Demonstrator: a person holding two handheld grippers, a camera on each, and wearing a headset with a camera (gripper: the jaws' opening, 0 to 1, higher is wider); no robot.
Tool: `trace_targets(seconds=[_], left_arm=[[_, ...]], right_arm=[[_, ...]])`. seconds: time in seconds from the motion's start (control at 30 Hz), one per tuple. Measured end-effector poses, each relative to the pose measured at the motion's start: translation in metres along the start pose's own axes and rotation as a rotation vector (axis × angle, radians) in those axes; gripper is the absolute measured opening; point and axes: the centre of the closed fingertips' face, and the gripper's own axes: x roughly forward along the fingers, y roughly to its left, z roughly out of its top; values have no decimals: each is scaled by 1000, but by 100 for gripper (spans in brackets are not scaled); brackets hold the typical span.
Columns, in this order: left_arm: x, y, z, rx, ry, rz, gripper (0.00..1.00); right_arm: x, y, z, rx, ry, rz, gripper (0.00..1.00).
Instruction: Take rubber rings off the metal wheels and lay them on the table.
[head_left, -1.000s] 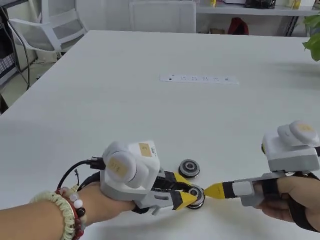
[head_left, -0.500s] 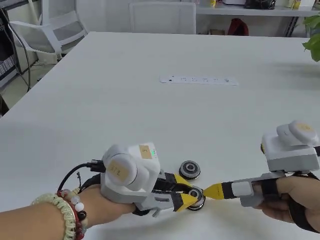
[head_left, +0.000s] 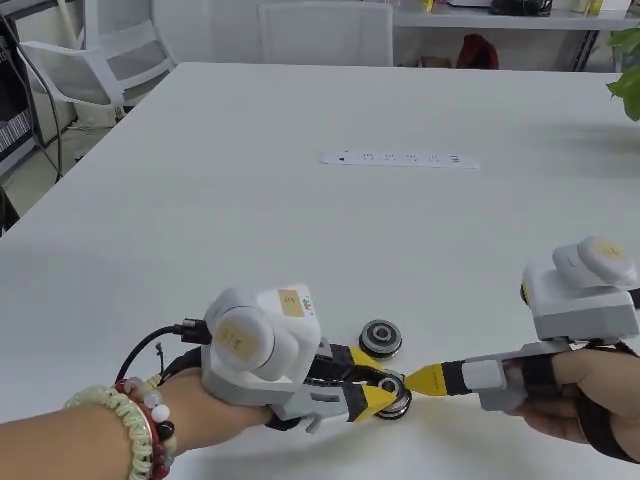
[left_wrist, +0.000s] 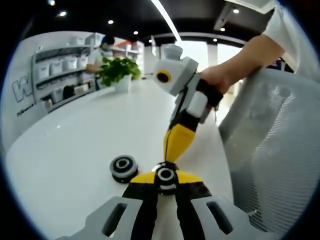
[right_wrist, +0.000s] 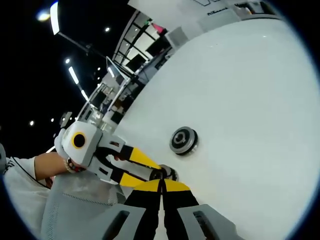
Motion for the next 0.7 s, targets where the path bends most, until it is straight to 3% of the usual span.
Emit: trace_targets(seconds=[0.7], left_arm=[[0, 0, 0, 3, -1, 0, 13]], right_arm=[[2, 3, 1, -9, 2, 7, 0]])
